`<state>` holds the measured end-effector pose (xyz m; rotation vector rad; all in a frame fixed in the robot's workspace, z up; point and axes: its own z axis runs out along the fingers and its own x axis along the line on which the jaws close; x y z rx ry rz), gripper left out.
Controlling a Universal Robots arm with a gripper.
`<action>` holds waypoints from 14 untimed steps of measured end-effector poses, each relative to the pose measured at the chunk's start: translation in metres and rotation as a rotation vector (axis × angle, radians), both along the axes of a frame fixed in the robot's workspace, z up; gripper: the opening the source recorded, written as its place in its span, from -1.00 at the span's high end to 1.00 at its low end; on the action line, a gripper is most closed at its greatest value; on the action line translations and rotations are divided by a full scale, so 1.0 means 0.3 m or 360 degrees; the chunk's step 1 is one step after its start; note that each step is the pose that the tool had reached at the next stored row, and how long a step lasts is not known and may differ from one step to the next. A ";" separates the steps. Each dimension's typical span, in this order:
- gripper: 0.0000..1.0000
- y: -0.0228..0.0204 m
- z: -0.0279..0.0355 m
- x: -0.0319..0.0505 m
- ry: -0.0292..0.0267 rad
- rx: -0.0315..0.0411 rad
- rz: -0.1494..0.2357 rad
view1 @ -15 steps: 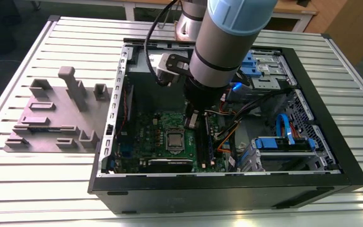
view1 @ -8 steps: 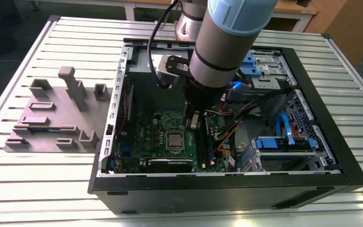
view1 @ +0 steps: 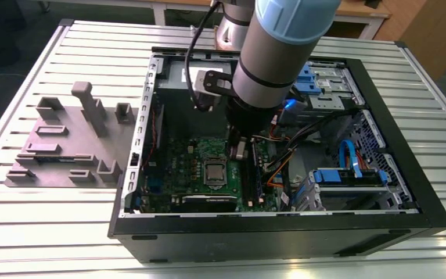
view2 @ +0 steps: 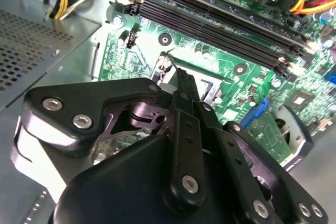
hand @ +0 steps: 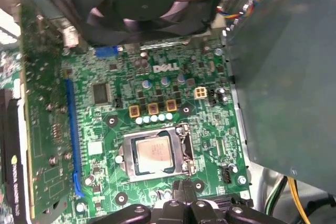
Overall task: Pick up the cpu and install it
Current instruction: 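Install the first cpu locking lever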
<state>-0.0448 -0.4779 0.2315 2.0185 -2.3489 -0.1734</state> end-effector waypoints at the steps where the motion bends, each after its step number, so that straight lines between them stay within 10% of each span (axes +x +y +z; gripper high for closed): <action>1: 0.79 0.000 -0.001 0.000 -0.00003 0.0000 0.0012; 14: 0.79 -0.004 -0.002 0.001 -0.00003 0.0000 0.0084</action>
